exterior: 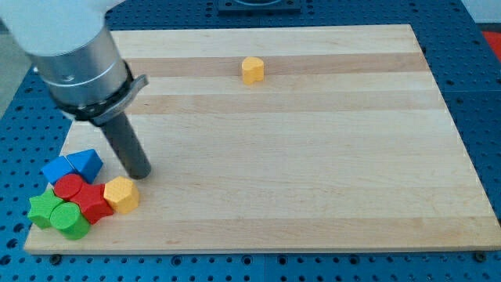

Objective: Move the yellow heart towards the center left

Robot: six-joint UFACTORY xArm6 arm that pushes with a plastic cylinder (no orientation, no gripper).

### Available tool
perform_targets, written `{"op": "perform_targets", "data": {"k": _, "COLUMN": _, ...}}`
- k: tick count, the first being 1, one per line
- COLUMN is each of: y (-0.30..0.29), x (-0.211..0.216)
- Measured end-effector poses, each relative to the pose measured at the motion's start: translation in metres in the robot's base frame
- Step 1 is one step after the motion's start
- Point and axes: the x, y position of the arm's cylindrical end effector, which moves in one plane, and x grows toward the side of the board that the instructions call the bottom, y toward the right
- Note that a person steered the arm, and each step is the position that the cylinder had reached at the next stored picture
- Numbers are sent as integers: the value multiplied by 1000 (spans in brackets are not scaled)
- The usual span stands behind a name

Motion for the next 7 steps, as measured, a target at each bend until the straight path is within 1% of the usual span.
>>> {"op": "perform_targets", "data": {"k": 1, "y": 70, "x": -23}}
{"op": "perform_targets", "data": {"k": 2, "y": 154, "x": -50}}
{"op": "perform_targets", "data": {"k": 3, "y": 236, "x": -88}}
{"op": "perform_targets", "data": {"k": 4, "y": 271, "x": -158}}
{"op": "perform_targets", "data": {"k": 5, "y": 266, "x": -219}}
{"op": "perform_targets", "data": {"k": 6, "y": 207, "x": -230}}
{"op": "perform_targets", "data": {"k": 7, "y": 138, "x": -209}}
